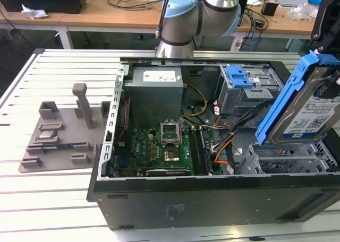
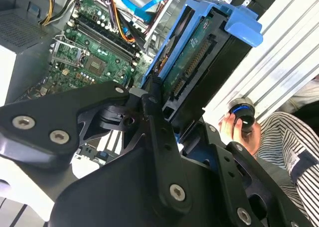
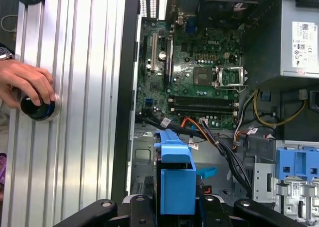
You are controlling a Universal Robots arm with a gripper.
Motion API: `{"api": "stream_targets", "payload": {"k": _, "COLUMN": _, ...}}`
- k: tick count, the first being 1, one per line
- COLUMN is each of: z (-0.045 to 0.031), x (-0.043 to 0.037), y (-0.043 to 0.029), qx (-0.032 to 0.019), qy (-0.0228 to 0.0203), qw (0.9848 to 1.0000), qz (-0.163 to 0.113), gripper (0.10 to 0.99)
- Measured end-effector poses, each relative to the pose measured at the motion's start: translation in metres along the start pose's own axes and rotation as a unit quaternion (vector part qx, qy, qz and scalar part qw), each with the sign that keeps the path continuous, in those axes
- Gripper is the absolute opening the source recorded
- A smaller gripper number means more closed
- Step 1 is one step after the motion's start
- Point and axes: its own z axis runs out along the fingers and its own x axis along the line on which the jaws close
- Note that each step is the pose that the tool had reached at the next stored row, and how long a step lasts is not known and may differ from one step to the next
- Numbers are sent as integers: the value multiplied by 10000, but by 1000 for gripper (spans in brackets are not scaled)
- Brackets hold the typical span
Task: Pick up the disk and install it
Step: 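Pick up the disk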
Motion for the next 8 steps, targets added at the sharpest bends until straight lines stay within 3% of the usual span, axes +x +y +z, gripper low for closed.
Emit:
{"api": "stream_targets", "payload": {"k": 2, "z": -4, "x": 1, "y": -59, "qx": 0, "qy": 0, "qw": 10000, "qz": 0, "gripper": 365}}
{"api": "stream_targets", "payload": {"k": 8, "z": -8, "x": 3, "y": -138, "qx": 0, "qy": 0, "qw": 10000, "qz": 0, "gripper": 365}}
